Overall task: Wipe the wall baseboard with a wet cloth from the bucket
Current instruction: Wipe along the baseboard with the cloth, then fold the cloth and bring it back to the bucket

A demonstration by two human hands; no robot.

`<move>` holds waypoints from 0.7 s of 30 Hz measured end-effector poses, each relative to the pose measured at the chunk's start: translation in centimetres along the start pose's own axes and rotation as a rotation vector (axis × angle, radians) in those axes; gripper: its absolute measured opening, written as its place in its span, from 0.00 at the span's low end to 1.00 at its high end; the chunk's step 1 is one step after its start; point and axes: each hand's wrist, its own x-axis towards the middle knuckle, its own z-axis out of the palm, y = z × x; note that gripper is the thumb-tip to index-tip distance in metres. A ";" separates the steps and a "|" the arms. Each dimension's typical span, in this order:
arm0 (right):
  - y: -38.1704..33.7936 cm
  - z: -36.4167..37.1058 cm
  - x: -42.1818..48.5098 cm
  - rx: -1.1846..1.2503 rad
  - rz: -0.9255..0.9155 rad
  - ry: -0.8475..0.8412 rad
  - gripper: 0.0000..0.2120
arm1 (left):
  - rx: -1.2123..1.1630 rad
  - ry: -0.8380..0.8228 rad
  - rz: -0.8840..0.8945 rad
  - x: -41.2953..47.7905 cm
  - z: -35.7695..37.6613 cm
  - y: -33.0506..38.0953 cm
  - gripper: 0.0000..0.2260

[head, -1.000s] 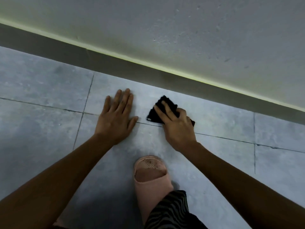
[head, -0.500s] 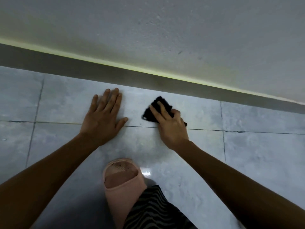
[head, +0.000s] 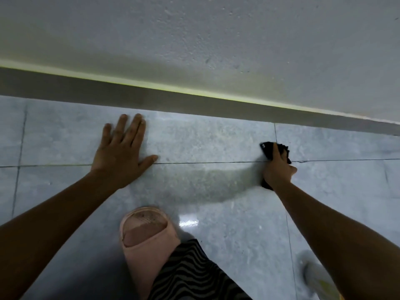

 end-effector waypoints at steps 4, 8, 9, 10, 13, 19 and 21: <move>-2.4 -1.9 1.9 0.166 0.122 0.027 0.24 | -0.008 -0.077 -0.008 -1.4 -2.0 -1.1 0.38; -6.4 -4.6 -1.0 0.534 0.076 -0.047 0.17 | -0.156 -0.200 -0.203 -4.3 -6.6 -2.6 0.31; -7.7 -5.2 -2.5 0.677 0.059 -0.154 0.19 | -0.256 -0.229 -0.244 -4.5 -7.7 -2.7 0.29; -9.3 -5.8 -4.5 0.842 0.036 -0.290 0.20 | -0.359 -0.242 -0.276 -4.9 -9.2 -2.7 0.26; -13.4 -8.2 -11.4 1.179 -0.069 -0.668 0.14 | -0.645 -0.308 -0.327 -5.9 -14.1 -1.3 0.21; -19.7 -17.6 -23.3 1.097 -0.513 -1.020 0.11 | -1.412 0.035 -0.344 -9.1 -24.9 0.6 0.31; -20.5 -21.4 -25.7 1.012 -0.649 -1.088 0.14 | -1.417 0.169 -0.306 -10.8 -29.0 0.6 0.27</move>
